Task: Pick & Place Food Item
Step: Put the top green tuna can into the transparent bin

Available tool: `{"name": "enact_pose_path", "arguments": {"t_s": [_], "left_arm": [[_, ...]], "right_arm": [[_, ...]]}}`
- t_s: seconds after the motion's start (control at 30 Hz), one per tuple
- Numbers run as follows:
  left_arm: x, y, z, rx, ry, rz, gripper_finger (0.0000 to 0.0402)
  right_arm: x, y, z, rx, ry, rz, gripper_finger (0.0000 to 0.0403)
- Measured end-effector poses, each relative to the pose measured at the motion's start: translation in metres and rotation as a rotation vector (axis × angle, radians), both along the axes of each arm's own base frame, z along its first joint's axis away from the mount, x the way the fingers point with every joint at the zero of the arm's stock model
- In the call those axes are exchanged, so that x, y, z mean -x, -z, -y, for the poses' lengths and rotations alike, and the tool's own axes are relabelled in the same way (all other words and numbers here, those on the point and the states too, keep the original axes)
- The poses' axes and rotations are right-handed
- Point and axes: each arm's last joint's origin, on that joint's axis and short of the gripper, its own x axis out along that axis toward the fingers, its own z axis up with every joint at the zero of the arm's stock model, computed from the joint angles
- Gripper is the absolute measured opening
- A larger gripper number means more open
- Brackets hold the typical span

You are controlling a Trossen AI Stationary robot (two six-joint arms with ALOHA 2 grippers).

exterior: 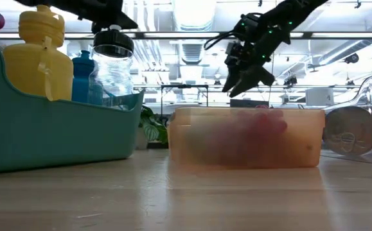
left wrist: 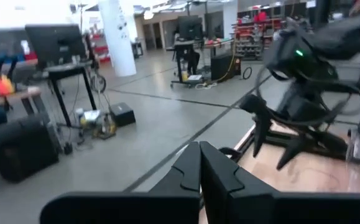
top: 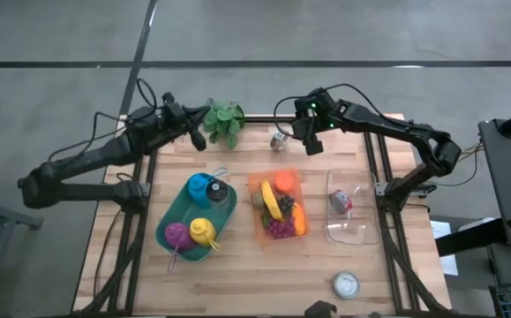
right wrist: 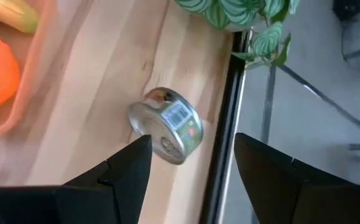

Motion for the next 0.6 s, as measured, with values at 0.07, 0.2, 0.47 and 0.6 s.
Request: {"name": "enact_pose_path", "arguments": {"t_s": [0.07, 0.2, 0.47, 0.6], "left_arm": [[0.004, 0.006, 0.003, -0.025, 0.006, -0.012, 0.0002], [0.010, 0.012, 0.006, -0.025, 0.009, -0.014, 0.0002], [0.011, 0.015, 0.006, -0.019, 0.009, -0.025, 0.0002], [0.011, 0.018, 0.006, -0.006, 0.010, -0.050, 0.0002]], "right_arm": [[-0.006, -0.002, 0.003, 0.009, -0.031, -0.030, 0.0226], [-0.018, -0.005, 0.009, 0.037, -0.127, -0.120, 0.0226], [-0.043, -0.015, 0.027, 0.059, -0.226, -0.206, 0.0226], [-0.051, -0.019, 0.032, 0.060, -0.228, -0.202, 0.0226]]}}
